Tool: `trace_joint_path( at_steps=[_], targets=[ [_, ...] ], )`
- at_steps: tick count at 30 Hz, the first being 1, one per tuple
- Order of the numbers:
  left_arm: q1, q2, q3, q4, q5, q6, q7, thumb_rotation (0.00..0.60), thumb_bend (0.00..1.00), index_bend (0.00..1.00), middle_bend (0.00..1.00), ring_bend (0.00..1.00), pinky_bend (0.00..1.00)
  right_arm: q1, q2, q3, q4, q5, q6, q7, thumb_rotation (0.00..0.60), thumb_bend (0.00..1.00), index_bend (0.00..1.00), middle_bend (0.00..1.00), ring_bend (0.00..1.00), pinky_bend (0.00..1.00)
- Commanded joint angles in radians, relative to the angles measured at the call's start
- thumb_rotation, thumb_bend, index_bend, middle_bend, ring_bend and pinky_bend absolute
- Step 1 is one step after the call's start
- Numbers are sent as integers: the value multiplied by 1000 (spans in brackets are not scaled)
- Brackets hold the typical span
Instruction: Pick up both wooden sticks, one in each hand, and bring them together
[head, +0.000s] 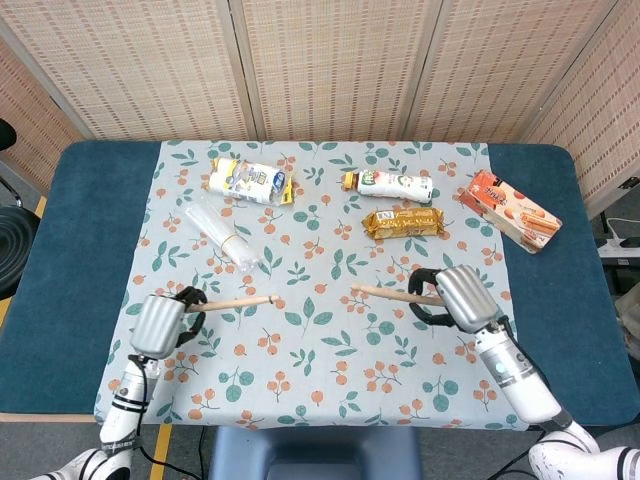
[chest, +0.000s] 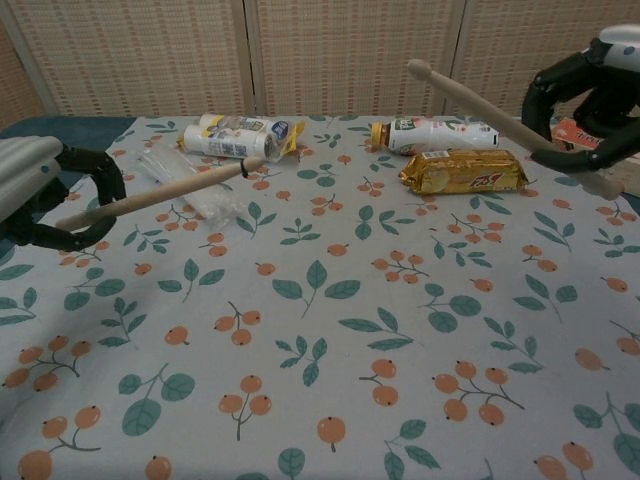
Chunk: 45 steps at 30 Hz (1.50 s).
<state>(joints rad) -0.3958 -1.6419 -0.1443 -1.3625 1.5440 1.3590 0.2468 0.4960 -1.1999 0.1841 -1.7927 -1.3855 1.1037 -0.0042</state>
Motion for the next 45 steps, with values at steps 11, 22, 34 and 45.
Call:
trace_joint_path(
  at_steps=[11,22,34,45],
  targets=[
    [-52,-16,38,-208,39,-39,104,600,460,771,907,1000,1000,136,18,85,-55,213,-170,-29,600,736,806,719,883,1000],
    [-76,-15,18,-248,-23,-89,139,600,460,771,907,1000,1000,214,46,69,-25,227,-386,109,600,737,806,722,883,1000],
    [-113,-65,-8,-176,-91,-137,131,600,460,771,909,1000,1000,269,94,45,-22,187,-534,213,600,737,806,722,883,1000],
    [-123,-79,-5,-161,-103,-130,134,600,459,772,910,1000,1000,290,107,24,-3,135,-578,269,600,737,807,722,883,1000]
  ],
)
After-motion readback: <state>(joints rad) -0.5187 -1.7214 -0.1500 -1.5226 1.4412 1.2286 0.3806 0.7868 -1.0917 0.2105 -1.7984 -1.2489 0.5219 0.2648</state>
